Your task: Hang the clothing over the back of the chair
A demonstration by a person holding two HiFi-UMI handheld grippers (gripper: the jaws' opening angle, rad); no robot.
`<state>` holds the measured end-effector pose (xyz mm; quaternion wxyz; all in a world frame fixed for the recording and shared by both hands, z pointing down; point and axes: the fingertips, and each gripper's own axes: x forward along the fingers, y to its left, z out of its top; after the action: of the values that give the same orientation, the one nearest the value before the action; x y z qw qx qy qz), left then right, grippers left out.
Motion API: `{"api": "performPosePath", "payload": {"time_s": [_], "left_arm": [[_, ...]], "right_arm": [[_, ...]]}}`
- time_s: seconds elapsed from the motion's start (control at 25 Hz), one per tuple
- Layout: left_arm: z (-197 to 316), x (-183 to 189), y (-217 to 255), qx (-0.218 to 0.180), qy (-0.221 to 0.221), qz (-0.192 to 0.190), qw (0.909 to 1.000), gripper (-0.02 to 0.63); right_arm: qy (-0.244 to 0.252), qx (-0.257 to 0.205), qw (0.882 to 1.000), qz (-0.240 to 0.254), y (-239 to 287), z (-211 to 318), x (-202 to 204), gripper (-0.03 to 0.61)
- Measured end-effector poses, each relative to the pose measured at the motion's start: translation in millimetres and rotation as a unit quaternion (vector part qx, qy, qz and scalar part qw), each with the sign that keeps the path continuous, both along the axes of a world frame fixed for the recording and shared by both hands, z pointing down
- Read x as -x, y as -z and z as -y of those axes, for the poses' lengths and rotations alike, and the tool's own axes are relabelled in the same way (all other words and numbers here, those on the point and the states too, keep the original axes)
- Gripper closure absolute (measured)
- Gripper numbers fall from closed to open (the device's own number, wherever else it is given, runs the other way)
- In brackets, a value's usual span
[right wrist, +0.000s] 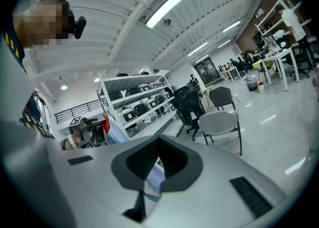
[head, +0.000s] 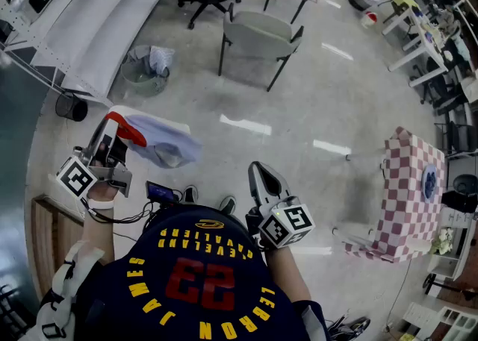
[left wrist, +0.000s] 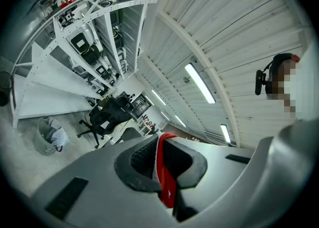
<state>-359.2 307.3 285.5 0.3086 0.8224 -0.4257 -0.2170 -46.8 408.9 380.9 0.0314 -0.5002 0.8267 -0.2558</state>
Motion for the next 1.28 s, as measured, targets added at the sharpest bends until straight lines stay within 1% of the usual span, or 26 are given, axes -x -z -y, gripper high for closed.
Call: {"api": "performPosePath", "payload": {"time_s": [0.28,0.6,0.72,0.88,1.16,1.28], "left_arm": [[3.2,0.9,-7.2,0.01,0.005,-0.006,0.9999,0.603],[6.3,-3.3,-5.4,0.007,0.012,-0.001,0.9999,0.603],[6.9,-4.7,-3.6,0.006,0.018,0.0,0.9998,0.603],[6.8,-13.5,3.2,-0.001,0.026,-0.001,0.9996,0.603],[-8.2,-37.4,16.8,-0.028,0.043,0.004,0.9987,0.603],[-17.7,-49.6,16.7,-0.029,0.052,0.003,0.9982,0.603]], "right_arm": [[-0.006,0.002,1.0,-0.001,-0.1,2.6,-5.4,0.571],[-0.007,0.003,1.0,0.004,-5.0,4.4,-12.5,0.571],[-0.012,0.001,1.0,0.013,-3.7,4.8,-18.6,0.571],[-0.024,-0.002,0.999,0.031,-0.4,2.8,-38.9,0.57],[-0.023,0.003,0.999,0.032,-10.9,-9.1,-81.4,0.569],[-0.018,0.013,0.999,0.033,-19.2,-14.1,-98.2,0.569]]}}
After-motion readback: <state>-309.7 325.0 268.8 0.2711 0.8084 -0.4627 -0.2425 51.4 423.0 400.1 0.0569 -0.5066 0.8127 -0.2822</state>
